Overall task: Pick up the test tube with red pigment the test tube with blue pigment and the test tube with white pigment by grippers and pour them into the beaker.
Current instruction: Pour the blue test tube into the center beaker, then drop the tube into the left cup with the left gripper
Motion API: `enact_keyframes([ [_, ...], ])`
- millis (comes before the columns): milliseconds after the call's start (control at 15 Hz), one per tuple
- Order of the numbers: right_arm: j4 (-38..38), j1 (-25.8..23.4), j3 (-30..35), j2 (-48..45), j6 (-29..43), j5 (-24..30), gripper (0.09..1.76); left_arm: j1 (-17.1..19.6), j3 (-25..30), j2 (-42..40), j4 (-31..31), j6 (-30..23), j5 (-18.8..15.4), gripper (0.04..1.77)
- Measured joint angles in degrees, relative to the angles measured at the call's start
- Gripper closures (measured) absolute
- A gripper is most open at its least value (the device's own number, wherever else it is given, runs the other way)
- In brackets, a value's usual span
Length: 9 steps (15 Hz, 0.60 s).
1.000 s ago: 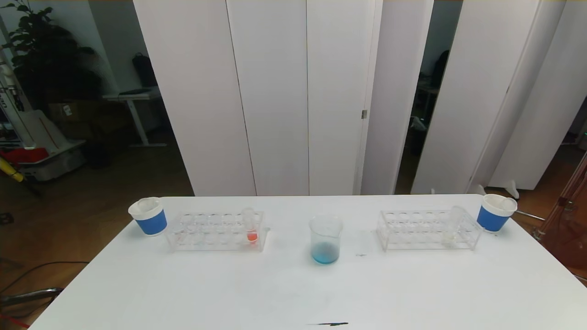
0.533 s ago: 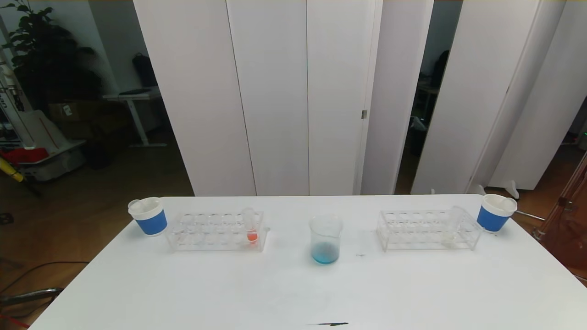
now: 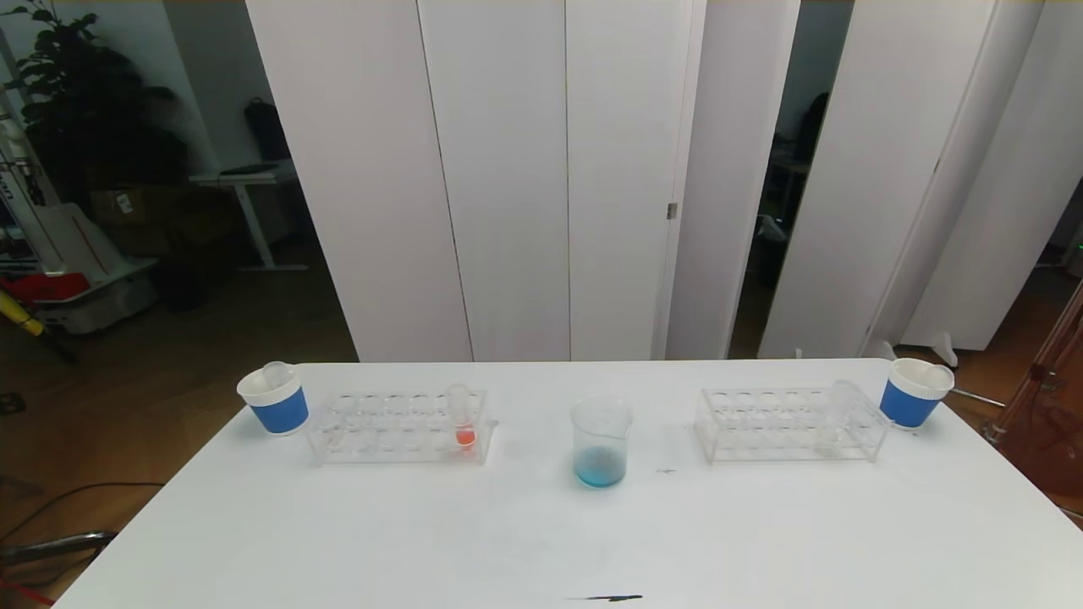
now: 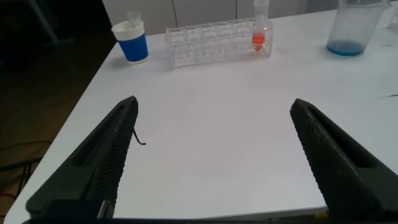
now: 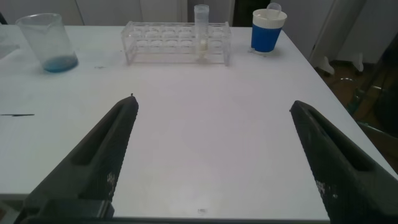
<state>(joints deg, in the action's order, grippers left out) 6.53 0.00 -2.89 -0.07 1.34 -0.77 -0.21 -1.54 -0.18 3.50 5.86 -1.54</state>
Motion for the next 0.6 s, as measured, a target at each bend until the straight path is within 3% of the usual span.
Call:
enact_keyframes([
  [133,0.0,0.0,0.0,0.0,0.0,0.0,0.10,0.0,1.0,0.0,-3.4,-0.1,0.2,0.06],
  [600,0.0,0.0,0.0,0.0,0.0,0.0,0.10,0.0,1.5,0.0,-3.4,-0.3,0.3,0.06],
])
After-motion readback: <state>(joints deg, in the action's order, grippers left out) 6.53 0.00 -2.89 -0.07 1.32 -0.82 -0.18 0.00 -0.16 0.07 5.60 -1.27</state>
